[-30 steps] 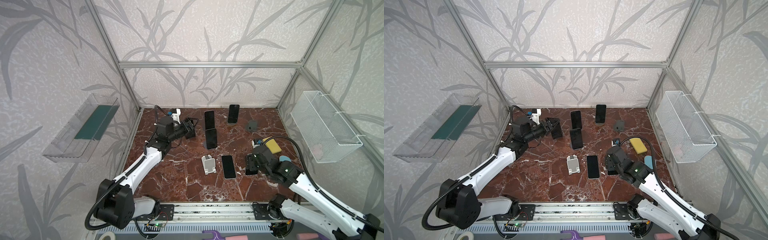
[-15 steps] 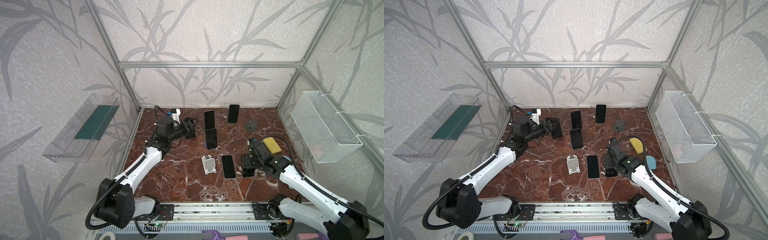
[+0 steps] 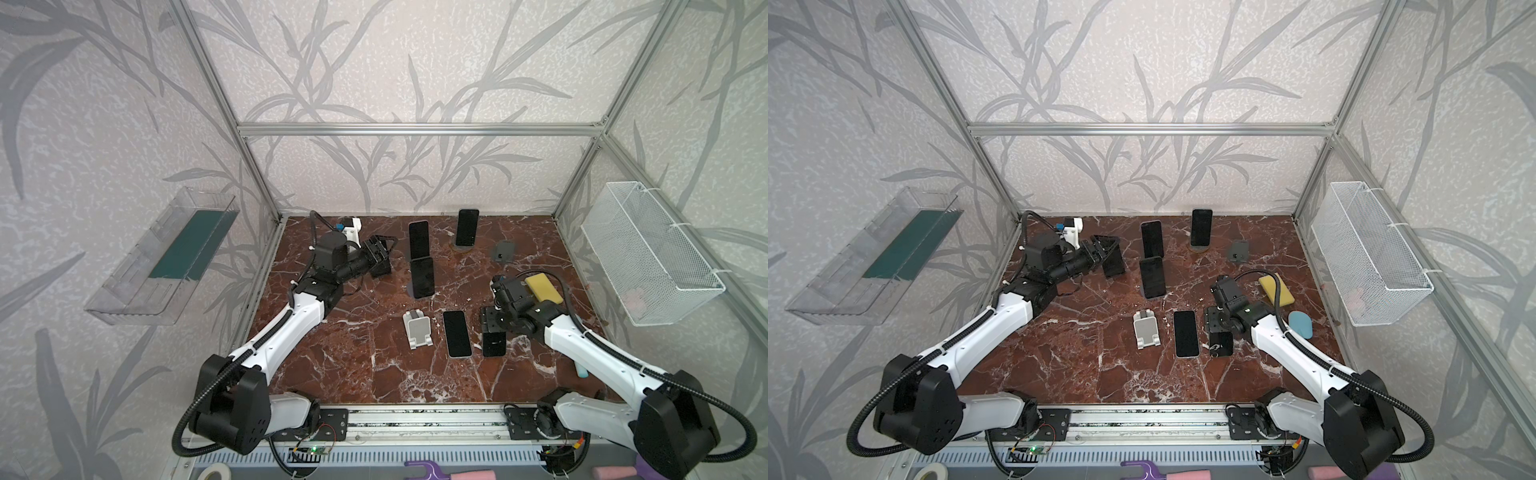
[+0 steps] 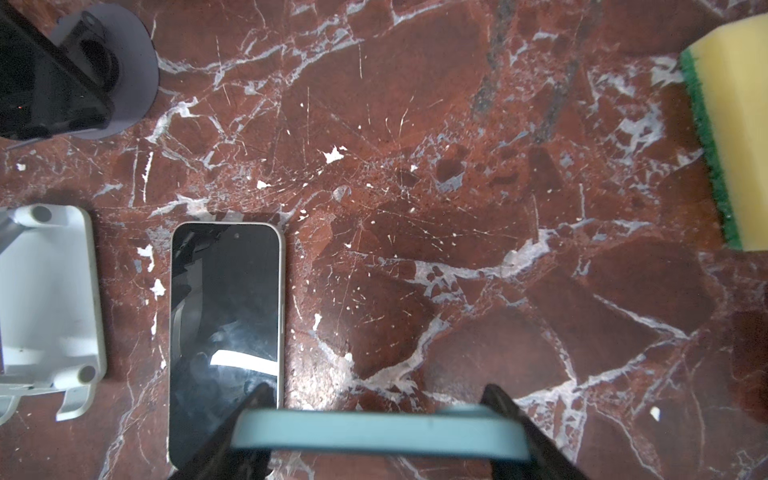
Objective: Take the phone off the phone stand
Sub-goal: 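Lower the held phone flat beside the white-framed phone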
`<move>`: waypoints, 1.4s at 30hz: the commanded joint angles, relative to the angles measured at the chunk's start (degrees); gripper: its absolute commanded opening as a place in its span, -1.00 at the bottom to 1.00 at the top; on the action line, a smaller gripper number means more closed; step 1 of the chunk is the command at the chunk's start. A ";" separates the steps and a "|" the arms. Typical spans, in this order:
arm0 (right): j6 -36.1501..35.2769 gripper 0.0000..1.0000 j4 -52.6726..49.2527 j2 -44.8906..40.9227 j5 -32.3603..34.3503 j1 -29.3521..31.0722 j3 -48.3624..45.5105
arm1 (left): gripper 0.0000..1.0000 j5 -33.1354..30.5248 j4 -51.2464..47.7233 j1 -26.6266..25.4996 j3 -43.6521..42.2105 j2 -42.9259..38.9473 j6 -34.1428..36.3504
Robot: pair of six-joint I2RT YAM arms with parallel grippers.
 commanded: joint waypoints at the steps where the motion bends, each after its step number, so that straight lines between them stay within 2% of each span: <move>1: 1.23 0.45 1.14 1.49 0.14 -0.23 0.09 | 0.44 0.11 1.38 -0.15 -0.33 0.14 0.22; 26: 3.25 0.44 6.98 13.87 -4.08 -1.58 2.50 | 0.45 0.68 2.46 -0.15 -0.54 -0.14 -0.51; 42: 2.90 0.50 7.70 21.93 -2.91 -1.56 4.63 | 0.45 2.03 4.62 0.11 -1.03 0.49 -2.55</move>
